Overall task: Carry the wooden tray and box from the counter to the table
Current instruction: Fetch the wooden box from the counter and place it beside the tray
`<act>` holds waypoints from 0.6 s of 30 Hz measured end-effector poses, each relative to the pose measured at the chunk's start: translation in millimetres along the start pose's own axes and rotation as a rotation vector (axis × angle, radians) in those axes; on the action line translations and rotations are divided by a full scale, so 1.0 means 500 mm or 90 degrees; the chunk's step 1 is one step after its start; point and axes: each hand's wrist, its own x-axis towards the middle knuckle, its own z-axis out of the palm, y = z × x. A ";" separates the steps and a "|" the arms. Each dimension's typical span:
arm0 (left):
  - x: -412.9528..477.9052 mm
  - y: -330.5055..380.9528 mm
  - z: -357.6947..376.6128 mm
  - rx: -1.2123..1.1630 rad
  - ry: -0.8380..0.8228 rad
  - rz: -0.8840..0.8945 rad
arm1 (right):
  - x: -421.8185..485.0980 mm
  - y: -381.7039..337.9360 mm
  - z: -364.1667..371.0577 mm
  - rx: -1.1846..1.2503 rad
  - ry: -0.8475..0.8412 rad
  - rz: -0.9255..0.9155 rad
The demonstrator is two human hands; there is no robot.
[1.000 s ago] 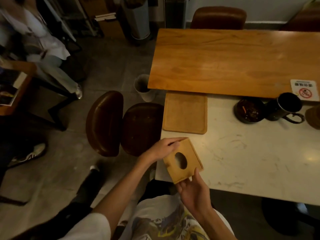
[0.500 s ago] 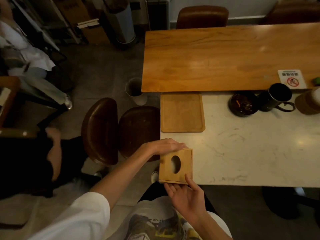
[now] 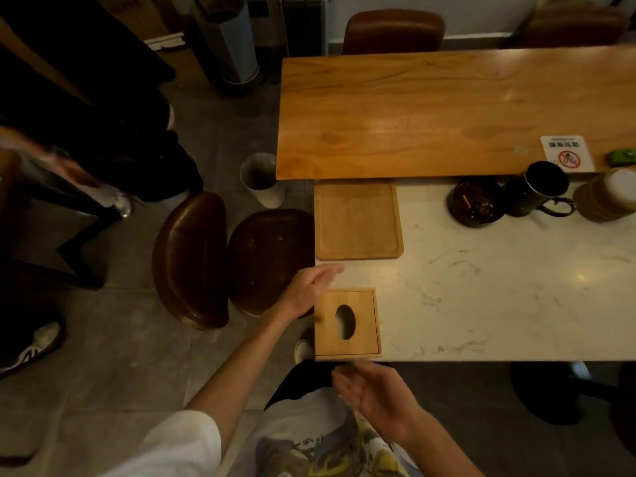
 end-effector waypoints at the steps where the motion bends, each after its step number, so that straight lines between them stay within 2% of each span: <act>1: -0.014 -0.014 -0.001 -0.029 0.097 0.007 | -0.010 -0.009 -0.008 -0.083 0.015 0.024; 2: -0.033 -0.027 0.002 -0.059 0.179 0.004 | -0.021 -0.016 -0.015 -0.165 0.036 0.024; 3: -0.052 -0.043 0.010 -0.090 0.236 -0.015 | -0.032 -0.023 -0.020 -0.249 0.079 -0.022; 4: -0.074 -0.056 0.020 -0.122 0.263 -0.044 | -0.035 -0.028 -0.030 -0.322 0.134 -0.121; 6: -0.115 -0.085 0.047 -0.164 0.227 -0.109 | -0.038 -0.040 -0.050 -0.512 0.265 -0.404; 7: -0.135 -0.097 0.061 -0.177 0.185 -0.127 | -0.033 -0.047 -0.058 -0.635 0.287 -0.516; 8: -0.152 -0.110 0.076 -0.198 0.136 -0.125 | -0.024 -0.055 -0.069 -0.776 0.276 -0.570; 10: -0.177 -0.125 0.101 -0.229 0.028 -0.102 | 0.008 -0.075 -0.100 -0.999 0.212 -0.535; 12: -0.189 -0.134 0.121 -0.153 -0.040 -0.089 | 0.040 -0.085 -0.121 -1.150 0.179 -0.515; 14: -0.192 -0.136 0.134 -0.072 -0.055 -0.077 | 0.063 -0.082 -0.130 -1.215 0.161 -0.545; 18: -0.181 -0.130 0.132 0.005 -0.018 -0.045 | 0.078 -0.085 -0.122 -1.222 0.160 -0.582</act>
